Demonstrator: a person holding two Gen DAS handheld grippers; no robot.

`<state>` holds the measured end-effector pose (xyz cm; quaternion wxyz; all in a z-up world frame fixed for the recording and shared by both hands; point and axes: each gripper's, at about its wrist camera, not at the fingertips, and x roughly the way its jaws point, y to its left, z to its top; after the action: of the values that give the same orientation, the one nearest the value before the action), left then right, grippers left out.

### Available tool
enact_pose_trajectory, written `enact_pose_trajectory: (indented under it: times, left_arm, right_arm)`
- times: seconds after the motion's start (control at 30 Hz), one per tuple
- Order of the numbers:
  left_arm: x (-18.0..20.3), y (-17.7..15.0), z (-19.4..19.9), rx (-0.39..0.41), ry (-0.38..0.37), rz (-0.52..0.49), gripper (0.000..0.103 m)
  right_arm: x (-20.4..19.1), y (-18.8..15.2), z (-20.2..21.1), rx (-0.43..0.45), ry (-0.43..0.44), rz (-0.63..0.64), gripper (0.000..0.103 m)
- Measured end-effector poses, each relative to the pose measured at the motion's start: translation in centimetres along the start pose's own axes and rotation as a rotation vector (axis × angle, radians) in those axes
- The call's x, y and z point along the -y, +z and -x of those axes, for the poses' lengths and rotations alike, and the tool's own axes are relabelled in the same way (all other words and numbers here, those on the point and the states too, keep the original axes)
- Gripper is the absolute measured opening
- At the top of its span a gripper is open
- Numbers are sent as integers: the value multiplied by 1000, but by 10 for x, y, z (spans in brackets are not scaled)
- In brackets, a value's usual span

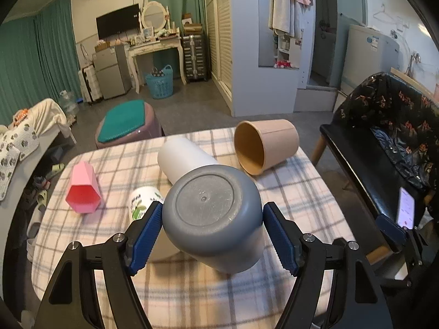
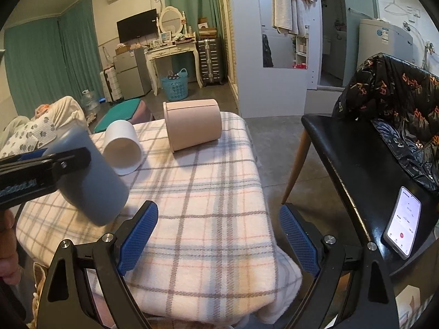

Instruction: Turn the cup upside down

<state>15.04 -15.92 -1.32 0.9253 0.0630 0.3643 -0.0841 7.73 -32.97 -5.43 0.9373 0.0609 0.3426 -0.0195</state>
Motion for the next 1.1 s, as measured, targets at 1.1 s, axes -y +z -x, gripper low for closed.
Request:
enact_pose_trajectory:
  times: [1.1]
  left_arm:
    - [17, -9, -35, 37, 27, -73, 76]
  right_arm:
    - [-3, -7, -19, -47, -26, 4, 90]
